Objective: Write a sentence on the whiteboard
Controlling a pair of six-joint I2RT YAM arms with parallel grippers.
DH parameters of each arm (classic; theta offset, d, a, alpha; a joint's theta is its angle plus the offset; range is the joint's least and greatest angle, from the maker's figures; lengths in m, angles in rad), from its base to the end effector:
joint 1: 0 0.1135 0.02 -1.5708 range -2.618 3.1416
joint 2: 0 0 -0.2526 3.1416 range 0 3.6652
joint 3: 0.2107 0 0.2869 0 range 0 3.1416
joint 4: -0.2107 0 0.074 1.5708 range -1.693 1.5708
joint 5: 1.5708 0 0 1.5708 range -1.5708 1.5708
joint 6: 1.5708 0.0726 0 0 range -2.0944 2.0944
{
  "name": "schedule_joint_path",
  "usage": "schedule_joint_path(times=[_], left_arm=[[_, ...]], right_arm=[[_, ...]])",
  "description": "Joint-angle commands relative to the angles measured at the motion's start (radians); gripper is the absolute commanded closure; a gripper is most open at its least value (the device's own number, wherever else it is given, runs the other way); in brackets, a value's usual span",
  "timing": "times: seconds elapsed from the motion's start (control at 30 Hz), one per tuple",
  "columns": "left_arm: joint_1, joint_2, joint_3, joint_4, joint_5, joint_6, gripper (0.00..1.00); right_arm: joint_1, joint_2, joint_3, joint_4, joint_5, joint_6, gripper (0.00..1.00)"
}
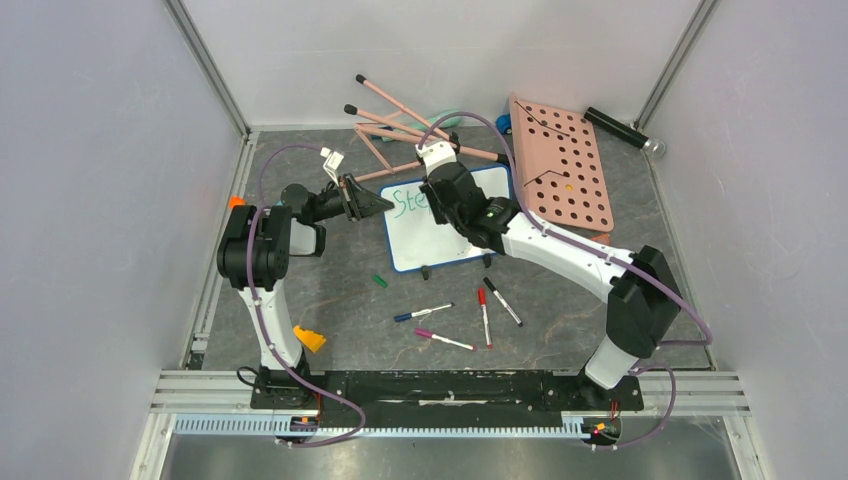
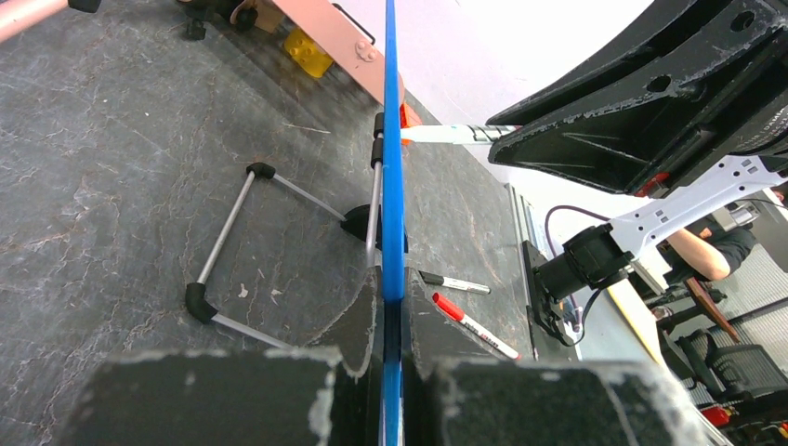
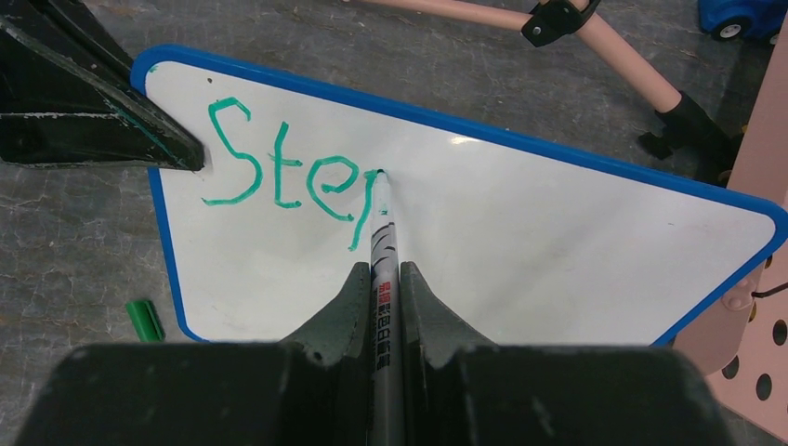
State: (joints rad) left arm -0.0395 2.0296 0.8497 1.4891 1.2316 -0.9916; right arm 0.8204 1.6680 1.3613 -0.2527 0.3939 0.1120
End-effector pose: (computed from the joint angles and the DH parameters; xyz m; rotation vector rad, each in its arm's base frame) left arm 0.3847 -0.0837 0.1333 0.4894 1.6191 -1.5679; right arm 0.3270 0.3099 0.2626 -0.5043 2.0244 0.1465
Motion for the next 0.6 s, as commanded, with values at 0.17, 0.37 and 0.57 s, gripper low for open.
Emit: schedule_joint_path(times=[0.17,0.37,0.57], left_arm=[[-0.003,-0.054,-0.002,0.068,0.026,0.027,0.98],[-0.002,-0.055,-0.003,0.068,0.026,0.027,0.98],[-0.002,-0.056,-0.004,0.068,0.026,0.028,0.98]], right_arm=[[-0.021,-0.047,-0.024,0.011,0.022,-0.003,1.00],[-0.020,-0.063,-0.056,0.006,-0.002,-0.013,1.00],[-0.019,-0.074,-0.082,0.022,-0.057,-0.012,1.00]])
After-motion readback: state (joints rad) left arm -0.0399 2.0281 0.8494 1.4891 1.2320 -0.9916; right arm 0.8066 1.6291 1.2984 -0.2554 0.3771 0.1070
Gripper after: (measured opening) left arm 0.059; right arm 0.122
